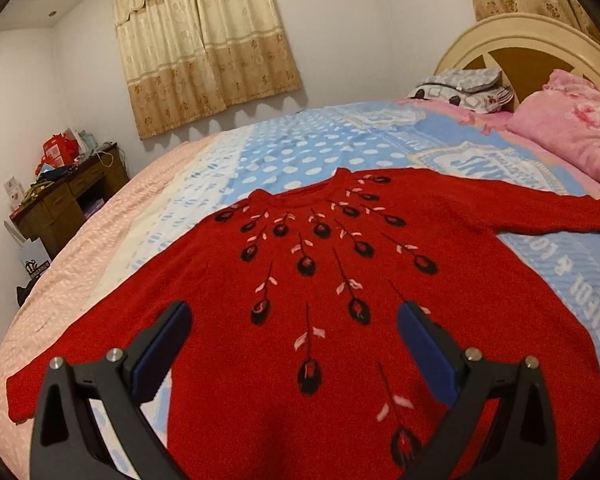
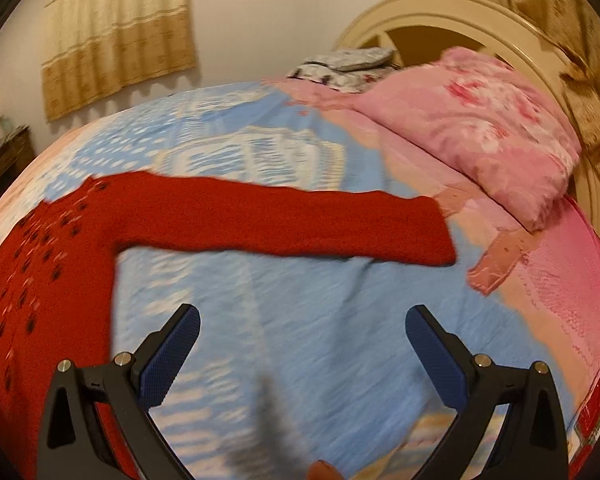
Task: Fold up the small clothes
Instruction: 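Move the right tool to the sweater's sleeve cuff and close on it, then lift the held sleeve with the right tool and carry it across the sweater body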
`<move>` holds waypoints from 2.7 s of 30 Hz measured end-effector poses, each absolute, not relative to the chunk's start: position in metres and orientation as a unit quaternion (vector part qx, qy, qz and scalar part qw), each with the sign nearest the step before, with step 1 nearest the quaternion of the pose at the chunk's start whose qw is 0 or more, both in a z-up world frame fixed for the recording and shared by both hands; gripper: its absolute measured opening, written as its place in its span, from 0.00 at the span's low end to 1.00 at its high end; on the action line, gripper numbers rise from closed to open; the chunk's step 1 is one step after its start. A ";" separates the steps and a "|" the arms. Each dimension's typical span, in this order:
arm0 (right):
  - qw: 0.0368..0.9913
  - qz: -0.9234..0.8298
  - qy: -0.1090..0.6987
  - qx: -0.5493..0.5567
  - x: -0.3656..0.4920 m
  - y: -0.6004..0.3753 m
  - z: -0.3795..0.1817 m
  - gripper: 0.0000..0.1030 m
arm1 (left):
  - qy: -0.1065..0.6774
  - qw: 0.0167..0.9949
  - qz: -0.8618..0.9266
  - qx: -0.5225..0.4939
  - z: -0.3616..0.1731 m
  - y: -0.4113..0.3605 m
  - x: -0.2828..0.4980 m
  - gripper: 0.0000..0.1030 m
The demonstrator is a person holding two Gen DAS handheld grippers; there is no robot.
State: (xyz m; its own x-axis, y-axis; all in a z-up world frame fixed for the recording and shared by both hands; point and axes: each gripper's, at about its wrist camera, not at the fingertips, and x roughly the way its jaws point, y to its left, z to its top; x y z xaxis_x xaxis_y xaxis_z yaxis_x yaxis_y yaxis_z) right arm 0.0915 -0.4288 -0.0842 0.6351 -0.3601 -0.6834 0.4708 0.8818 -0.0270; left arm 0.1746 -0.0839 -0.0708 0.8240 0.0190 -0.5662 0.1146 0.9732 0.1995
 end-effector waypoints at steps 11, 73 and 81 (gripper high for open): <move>0.876 -0.292 0.374 0.085 0.120 -0.519 -0.096 0.91 | 0.317 0.943 -0.015 0.102 -0.083 -0.087 0.205 1.00; 0.925 -0.182 0.320 0.098 0.195 -0.482 0.005 0.07 | 0.311 0.947 0.032 0.074 -0.080 -0.009 0.194 1.00; 0.937 -0.143 0.310 0.077 0.223 -0.430 0.035 0.07 | 0.310 0.947 0.049 0.066 -0.084 0.012 0.196 1.00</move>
State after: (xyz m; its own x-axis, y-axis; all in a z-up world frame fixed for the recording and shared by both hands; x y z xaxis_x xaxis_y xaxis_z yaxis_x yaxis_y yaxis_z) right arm 0.2228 -0.4298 0.0355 0.7665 -0.2198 -0.6034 0.3155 0.9473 0.0557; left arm 0.1958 0.0124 -0.0840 0.8026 0.1335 -0.5813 -0.0512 0.9865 0.1559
